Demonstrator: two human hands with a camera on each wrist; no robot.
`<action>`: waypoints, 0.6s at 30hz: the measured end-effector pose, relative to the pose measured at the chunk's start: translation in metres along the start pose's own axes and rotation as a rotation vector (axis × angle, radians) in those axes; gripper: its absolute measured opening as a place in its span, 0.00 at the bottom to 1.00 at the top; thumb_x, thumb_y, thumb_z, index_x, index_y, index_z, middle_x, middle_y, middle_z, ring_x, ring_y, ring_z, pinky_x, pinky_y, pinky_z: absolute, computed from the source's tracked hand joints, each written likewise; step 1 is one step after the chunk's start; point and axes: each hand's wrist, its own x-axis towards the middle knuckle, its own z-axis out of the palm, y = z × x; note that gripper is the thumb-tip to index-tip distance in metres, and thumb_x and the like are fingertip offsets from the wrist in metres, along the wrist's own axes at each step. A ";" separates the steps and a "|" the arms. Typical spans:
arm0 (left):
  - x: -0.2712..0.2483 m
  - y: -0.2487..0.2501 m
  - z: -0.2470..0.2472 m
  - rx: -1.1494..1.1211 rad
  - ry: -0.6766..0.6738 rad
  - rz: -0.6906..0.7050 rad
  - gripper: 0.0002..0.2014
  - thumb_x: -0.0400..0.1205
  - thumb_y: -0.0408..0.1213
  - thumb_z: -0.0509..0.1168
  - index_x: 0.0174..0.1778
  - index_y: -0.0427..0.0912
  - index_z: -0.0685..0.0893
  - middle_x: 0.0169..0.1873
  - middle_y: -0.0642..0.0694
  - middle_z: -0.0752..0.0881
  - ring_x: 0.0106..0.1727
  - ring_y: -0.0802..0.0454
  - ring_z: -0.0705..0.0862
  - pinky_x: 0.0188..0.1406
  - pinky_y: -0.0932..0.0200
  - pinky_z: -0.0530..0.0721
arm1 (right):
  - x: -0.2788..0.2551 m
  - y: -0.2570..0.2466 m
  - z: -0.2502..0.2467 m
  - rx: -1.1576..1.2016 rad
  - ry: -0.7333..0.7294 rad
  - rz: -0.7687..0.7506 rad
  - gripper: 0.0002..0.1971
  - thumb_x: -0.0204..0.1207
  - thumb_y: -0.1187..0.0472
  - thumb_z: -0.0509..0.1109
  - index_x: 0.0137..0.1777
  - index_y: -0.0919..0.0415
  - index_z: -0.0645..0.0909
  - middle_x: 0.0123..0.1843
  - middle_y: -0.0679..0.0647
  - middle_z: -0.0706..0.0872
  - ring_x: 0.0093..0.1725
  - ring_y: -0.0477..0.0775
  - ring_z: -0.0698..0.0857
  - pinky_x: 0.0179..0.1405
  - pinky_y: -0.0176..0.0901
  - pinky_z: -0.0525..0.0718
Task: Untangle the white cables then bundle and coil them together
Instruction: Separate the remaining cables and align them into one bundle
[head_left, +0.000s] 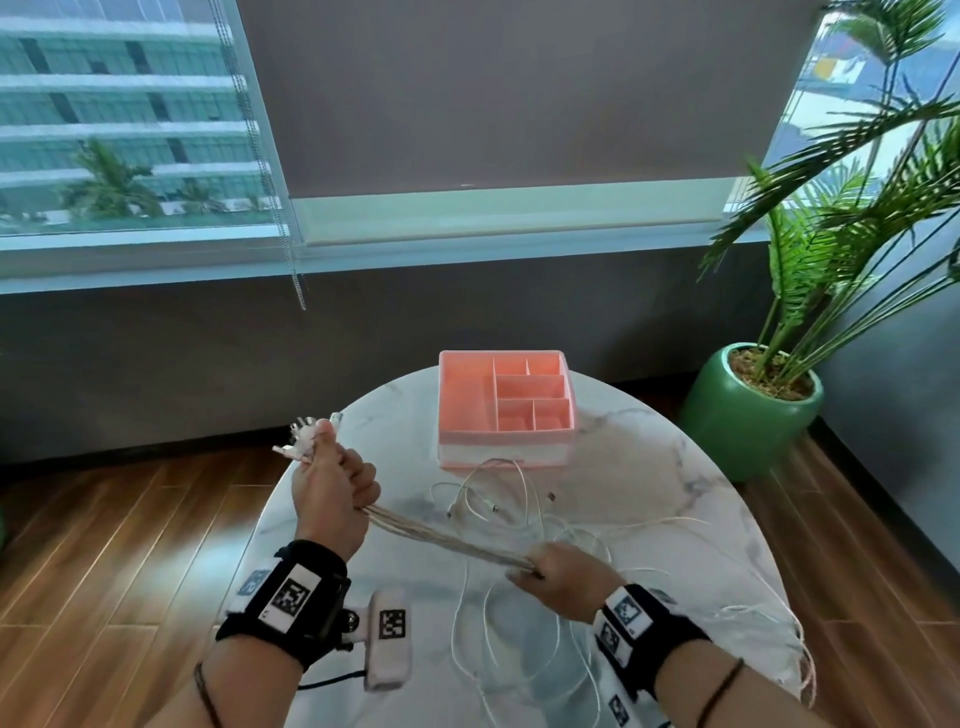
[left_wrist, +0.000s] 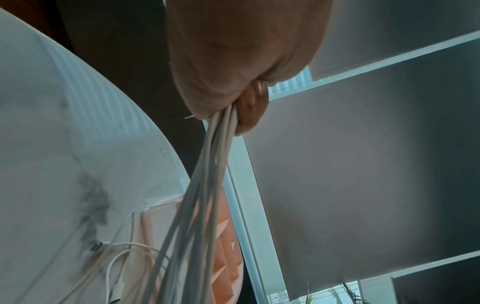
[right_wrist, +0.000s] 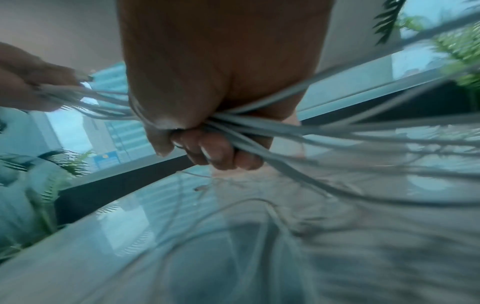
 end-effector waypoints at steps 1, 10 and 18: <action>0.001 0.000 -0.001 -0.006 -0.002 0.002 0.23 0.89 0.52 0.60 0.30 0.50 0.63 0.23 0.51 0.60 0.18 0.58 0.57 0.15 0.69 0.54 | -0.005 0.014 -0.002 -0.032 0.002 0.045 0.23 0.85 0.40 0.59 0.30 0.49 0.65 0.31 0.46 0.73 0.39 0.56 0.79 0.38 0.46 0.71; 0.000 -0.003 0.007 0.044 -0.011 0.000 0.19 0.89 0.51 0.60 0.35 0.50 0.66 0.20 0.53 0.61 0.17 0.59 0.57 0.15 0.69 0.54 | -0.061 0.127 -0.038 -0.212 0.087 0.425 0.24 0.79 0.34 0.63 0.31 0.50 0.69 0.32 0.47 0.74 0.46 0.59 0.85 0.39 0.46 0.73; -0.007 -0.034 -0.002 0.130 -0.017 -0.057 0.22 0.89 0.48 0.61 0.31 0.49 0.64 0.21 0.52 0.61 0.17 0.57 0.57 0.16 0.69 0.56 | -0.112 0.171 -0.090 -0.241 0.392 0.714 0.16 0.79 0.49 0.66 0.31 0.51 0.73 0.33 0.54 0.85 0.38 0.64 0.84 0.35 0.47 0.79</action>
